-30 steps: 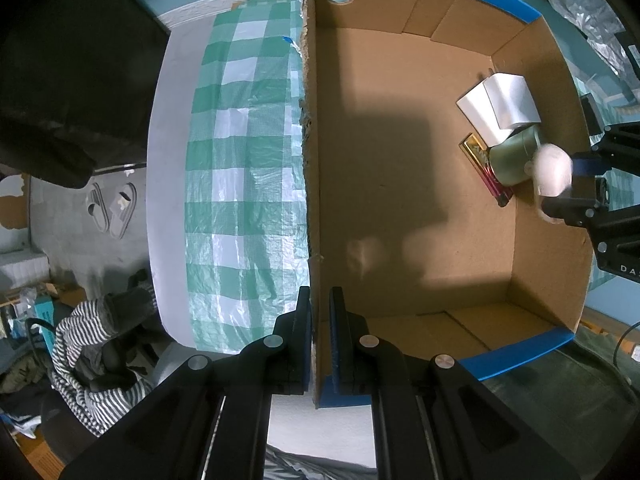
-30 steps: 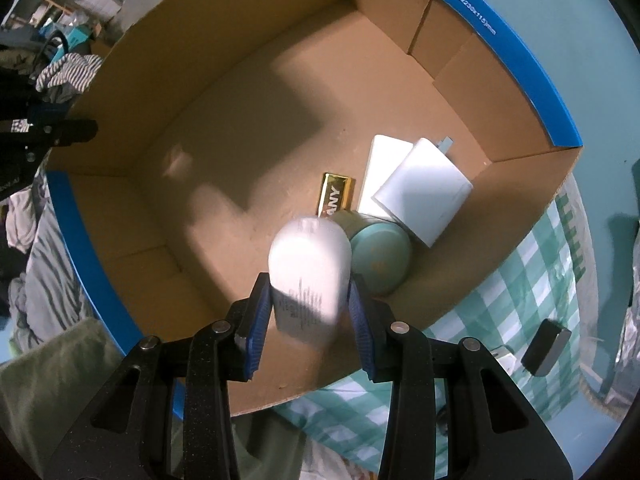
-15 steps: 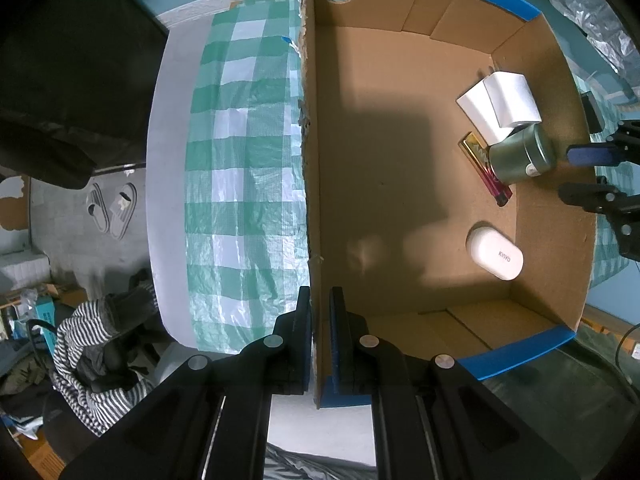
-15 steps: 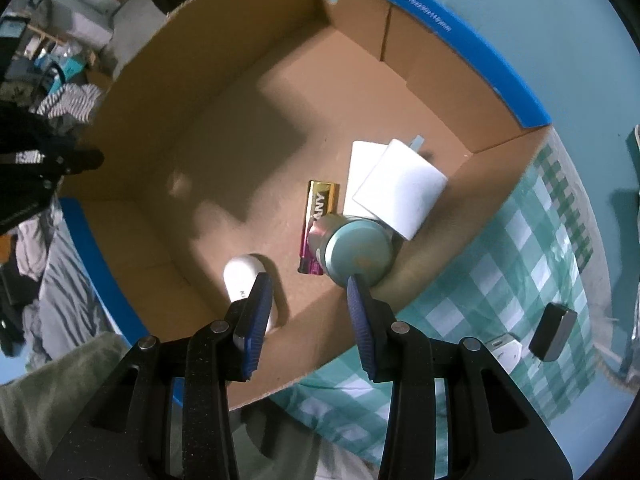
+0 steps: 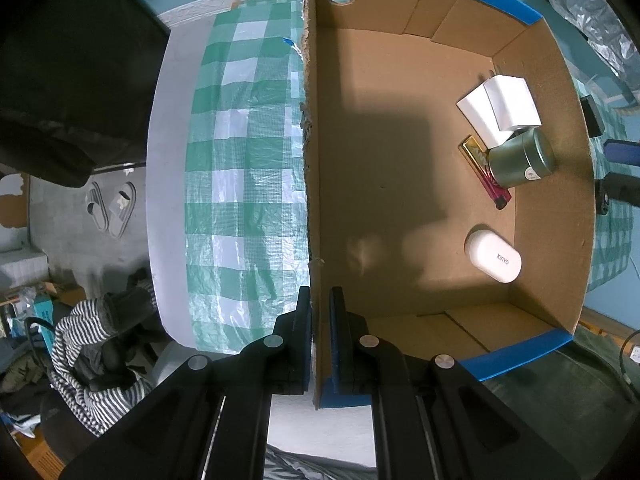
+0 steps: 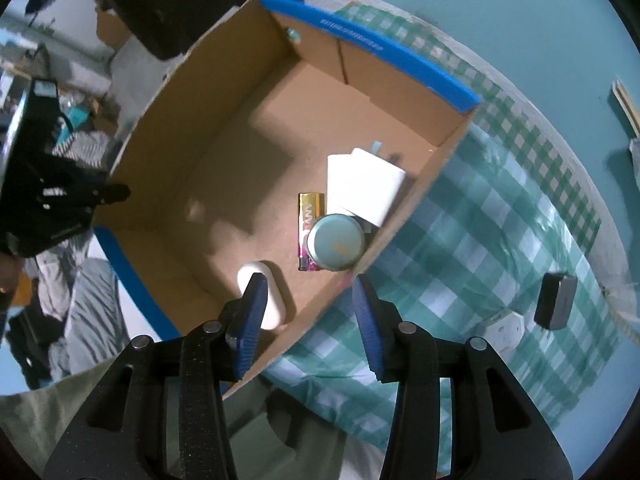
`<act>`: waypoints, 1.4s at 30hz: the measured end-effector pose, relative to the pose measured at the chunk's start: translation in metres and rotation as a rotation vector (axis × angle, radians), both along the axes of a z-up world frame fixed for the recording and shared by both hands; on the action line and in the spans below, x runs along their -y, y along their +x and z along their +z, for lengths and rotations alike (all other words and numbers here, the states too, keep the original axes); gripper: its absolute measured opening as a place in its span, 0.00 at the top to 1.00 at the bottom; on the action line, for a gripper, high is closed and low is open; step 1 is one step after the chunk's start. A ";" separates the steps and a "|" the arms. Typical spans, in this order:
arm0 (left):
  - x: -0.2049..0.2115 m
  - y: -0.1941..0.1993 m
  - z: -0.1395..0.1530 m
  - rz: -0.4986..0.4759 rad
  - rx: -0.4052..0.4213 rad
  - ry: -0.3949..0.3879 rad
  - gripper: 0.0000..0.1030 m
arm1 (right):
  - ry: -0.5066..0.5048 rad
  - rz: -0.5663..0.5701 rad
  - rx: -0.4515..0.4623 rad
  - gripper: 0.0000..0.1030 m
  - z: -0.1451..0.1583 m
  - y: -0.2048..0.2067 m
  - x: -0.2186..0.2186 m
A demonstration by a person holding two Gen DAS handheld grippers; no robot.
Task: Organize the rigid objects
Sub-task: 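Move the right gripper back over the black round fan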
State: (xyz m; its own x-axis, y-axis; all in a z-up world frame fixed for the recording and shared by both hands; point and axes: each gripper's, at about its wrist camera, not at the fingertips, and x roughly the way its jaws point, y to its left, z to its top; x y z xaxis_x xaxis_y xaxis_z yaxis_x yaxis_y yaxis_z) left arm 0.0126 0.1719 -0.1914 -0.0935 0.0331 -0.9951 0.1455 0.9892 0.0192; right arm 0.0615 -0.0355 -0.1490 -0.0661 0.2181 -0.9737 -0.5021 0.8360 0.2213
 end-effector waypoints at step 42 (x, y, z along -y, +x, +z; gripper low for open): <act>0.000 -0.005 0.002 -0.004 -0.003 0.008 0.93 | -0.153 -0.569 -0.130 0.32 -0.085 -0.019 0.250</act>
State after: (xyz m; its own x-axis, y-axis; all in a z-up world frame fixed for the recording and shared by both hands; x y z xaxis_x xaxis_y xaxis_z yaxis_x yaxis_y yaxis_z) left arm 0.0077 0.1724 -0.1895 -0.0962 0.0418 -0.9945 0.1492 0.9884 0.0271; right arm 0.0421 -0.2858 -0.2339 -0.1009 0.1118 -0.9886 0.0570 0.9927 0.1065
